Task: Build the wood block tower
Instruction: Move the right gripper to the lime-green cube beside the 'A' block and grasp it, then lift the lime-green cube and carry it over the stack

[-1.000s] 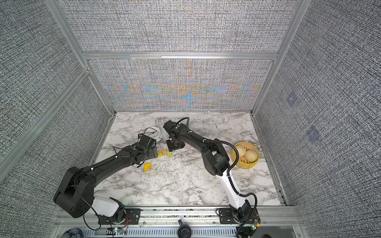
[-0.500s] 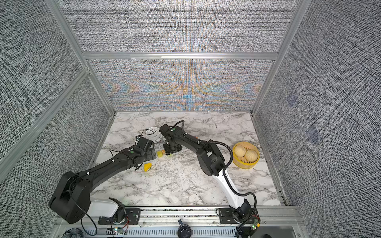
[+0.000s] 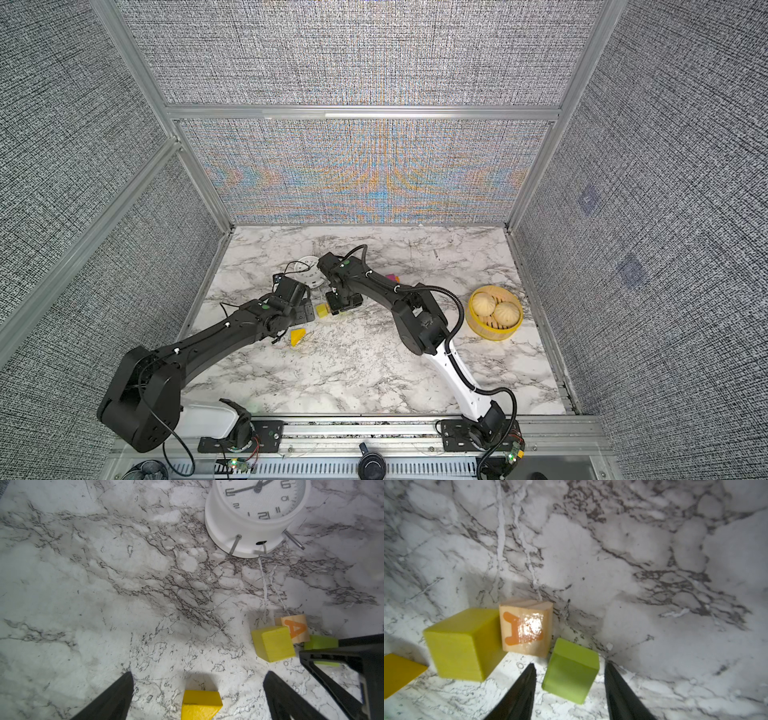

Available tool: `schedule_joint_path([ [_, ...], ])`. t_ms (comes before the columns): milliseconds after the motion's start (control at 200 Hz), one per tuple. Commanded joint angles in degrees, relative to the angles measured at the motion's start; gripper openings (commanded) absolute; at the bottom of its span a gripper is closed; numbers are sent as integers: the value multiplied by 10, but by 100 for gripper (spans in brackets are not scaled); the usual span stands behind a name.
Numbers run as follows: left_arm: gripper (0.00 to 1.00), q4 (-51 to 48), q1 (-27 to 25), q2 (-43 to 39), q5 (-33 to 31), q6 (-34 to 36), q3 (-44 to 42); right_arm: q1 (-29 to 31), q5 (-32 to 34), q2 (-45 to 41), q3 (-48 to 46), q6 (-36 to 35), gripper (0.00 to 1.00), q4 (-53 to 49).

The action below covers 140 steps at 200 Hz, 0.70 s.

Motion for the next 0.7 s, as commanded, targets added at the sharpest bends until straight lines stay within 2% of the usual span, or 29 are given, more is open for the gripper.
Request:
schedule_joint_path([
  [0,99,-1,1,-4,-7,6,-1,2,28,-2,-7,-3,53,-13],
  [465,99,-8,2,-5,-5,8,4,1,57,-21,-32,-7,27,-3],
  [695,99,-8,2,3,-1,7,8,-5,62,-55,-49,-17,24,-1],
])
